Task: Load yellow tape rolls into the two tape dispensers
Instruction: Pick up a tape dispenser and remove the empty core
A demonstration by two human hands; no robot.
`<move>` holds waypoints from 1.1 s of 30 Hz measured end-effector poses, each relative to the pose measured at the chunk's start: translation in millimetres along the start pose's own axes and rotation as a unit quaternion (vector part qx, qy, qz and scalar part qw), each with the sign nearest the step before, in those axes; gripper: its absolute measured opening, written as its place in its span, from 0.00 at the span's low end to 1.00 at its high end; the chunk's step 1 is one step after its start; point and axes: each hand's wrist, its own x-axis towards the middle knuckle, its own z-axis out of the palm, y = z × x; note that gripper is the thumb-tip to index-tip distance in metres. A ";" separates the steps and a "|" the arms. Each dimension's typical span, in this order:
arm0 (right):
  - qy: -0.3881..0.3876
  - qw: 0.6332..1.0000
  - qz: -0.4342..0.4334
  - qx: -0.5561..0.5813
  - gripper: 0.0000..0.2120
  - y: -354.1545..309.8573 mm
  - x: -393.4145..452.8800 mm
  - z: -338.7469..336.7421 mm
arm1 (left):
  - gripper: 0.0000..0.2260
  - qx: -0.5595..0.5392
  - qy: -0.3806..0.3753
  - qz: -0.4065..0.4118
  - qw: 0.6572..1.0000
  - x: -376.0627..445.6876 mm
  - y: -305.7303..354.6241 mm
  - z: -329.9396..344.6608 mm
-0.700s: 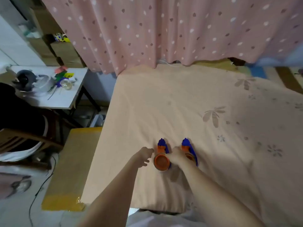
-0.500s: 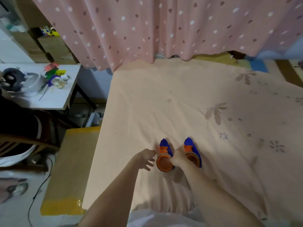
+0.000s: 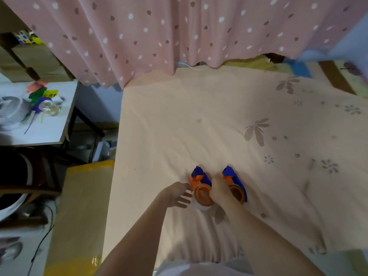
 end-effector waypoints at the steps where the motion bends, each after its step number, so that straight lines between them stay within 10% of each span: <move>1: 0.007 0.999 0.000 0.033 0.03 -0.4 -0.4 -5.4 | 0.13 -0.001 0.007 0.011 1.000 -2.8 3.2 0.4; 14: 0.197 0.949 -0.050 0.242 0.13 36.1 -67.8 -119.0 | 0.19 -0.070 -0.062 0.230 0.969 -44.6 81.3 95.8; 18: 0.243 0.942 -0.015 0.230 0.02 80.0 -97.1 -150.7 | 0.20 -0.093 -0.111 0.248 0.958 -47.1 98.6 155.2; 33: 0.308 0.875 0.001 0.375 0.11 287.9 -178.9 -248.6 | 0.16 -0.054 -0.147 0.283 0.946 -70.7 120.6 409.3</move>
